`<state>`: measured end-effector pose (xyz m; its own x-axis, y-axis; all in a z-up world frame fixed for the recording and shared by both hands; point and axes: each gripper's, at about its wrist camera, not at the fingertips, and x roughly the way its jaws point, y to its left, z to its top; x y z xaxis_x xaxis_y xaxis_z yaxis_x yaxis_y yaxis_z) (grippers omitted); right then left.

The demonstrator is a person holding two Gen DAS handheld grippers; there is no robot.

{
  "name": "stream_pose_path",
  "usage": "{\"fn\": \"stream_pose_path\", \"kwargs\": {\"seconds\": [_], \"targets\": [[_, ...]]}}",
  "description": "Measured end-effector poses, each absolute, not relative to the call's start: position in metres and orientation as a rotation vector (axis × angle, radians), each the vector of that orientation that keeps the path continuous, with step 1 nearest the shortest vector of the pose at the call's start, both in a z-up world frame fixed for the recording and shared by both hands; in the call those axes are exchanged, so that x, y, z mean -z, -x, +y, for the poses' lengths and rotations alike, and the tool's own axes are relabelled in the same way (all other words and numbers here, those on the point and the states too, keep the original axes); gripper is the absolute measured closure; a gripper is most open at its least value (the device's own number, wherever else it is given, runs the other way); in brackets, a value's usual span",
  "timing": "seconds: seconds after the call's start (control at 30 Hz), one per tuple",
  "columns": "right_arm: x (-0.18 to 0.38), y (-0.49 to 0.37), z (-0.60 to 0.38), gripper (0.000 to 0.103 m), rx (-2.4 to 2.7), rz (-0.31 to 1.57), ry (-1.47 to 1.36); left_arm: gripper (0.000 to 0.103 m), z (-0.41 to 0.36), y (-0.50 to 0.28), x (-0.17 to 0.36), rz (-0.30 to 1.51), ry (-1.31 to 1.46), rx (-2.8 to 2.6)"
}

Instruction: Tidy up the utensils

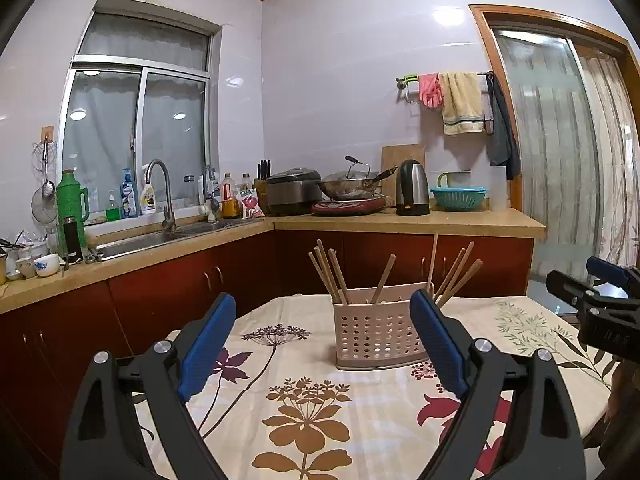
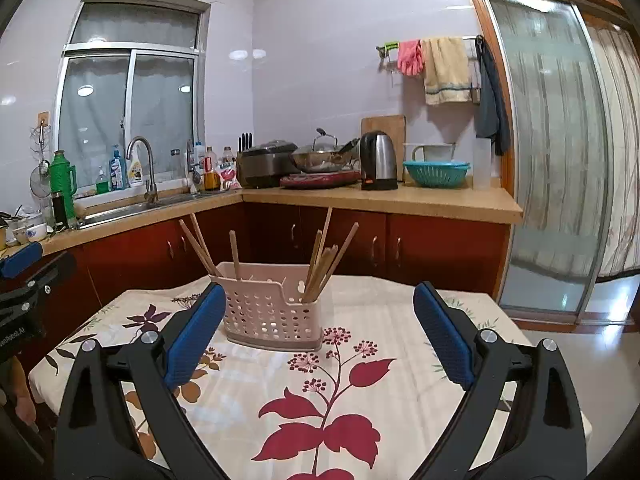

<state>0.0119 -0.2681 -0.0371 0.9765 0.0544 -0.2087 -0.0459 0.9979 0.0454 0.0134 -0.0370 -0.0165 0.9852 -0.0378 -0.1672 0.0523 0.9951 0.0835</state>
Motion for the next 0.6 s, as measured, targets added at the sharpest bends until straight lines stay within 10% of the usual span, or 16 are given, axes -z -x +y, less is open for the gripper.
{"fn": "stream_pose_path", "kwargs": {"seconds": [0.6], "targets": [[0.030, 0.001, -0.261, 0.010, -0.058, 0.173, -0.027, 0.017, -0.034, -0.001, 0.009, 0.139, -0.073, 0.036]]}}
